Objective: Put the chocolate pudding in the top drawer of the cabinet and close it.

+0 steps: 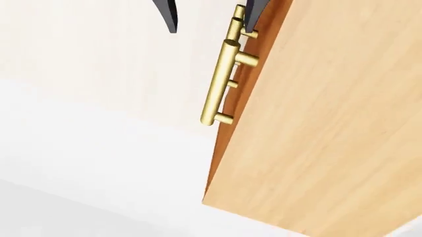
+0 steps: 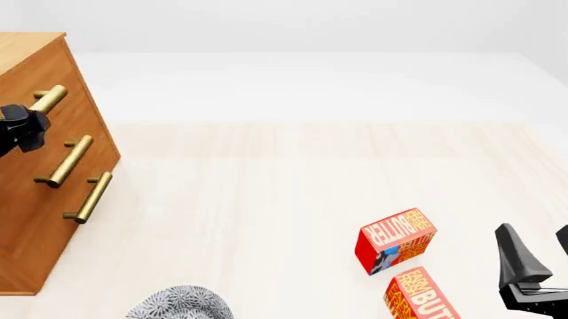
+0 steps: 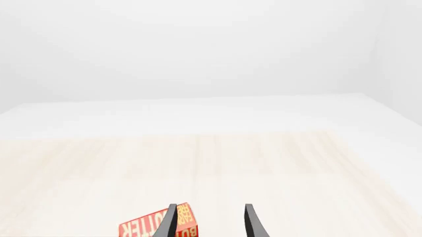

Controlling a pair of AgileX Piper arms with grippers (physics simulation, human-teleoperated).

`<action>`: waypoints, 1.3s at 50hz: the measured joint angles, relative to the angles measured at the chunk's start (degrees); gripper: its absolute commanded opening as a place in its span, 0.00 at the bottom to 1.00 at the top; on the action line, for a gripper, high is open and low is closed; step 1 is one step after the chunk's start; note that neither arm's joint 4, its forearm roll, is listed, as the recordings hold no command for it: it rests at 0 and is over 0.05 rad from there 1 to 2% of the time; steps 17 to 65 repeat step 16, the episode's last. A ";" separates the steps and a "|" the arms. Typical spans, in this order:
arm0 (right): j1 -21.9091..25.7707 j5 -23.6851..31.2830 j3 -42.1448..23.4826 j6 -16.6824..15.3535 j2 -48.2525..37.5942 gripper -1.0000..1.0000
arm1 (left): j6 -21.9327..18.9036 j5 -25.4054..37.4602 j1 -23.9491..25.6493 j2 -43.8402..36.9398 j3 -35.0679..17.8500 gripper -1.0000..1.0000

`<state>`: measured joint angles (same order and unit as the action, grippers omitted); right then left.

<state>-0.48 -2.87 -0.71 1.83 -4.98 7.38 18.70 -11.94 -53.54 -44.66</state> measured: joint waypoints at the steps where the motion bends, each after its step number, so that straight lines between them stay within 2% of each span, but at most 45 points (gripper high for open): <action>1: 0.00 0.00 0.00 0.00 0.00 1.00 | 0.07 0.80 0.12 0.73 -0.56 1.00; 16: 0.00 0.03 0.00 -0.01 0.03 1.00 | -1.03 11.62 1.31 9.09 -10.27 1.00; 65: 0.00 0.03 0.00 -0.01 0.03 1.00 | -1.03 11.62 1.31 9.09 -10.27 1.00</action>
